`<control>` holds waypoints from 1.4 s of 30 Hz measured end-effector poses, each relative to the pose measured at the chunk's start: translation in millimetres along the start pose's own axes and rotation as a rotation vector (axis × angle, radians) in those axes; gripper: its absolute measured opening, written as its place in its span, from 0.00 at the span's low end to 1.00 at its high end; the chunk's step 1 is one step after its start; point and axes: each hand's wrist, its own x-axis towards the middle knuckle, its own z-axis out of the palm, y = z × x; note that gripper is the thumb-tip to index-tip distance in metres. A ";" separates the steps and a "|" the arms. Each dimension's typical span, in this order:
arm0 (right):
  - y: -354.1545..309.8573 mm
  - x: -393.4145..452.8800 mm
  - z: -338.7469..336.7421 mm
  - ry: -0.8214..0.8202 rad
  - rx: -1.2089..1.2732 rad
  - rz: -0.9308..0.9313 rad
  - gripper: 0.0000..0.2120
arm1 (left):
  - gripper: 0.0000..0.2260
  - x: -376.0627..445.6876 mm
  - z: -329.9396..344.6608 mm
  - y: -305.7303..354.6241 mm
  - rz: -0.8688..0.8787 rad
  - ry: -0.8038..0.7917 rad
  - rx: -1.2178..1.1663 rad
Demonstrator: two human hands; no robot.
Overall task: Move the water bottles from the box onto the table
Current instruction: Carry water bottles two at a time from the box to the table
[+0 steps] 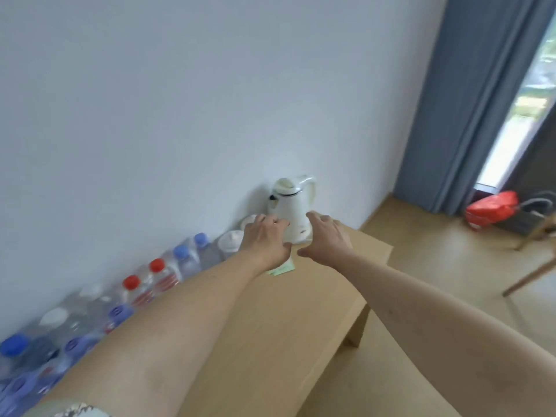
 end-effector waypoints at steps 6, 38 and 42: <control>159.2 -25.5 -70.5 0.066 -0.050 0.222 0.41 | 0.25 69.7 37.8 164.2 0.165 -0.075 -0.059; 763.1 -208.0 -375.1 0.493 0.002 1.426 0.41 | 0.30 249.6 156.2 970.4 1.251 -0.302 -0.235; 810.5 -206.8 -406.7 0.557 -0.019 1.500 0.40 | 0.31 277.3 165.2 1045.8 1.272 -0.377 -0.280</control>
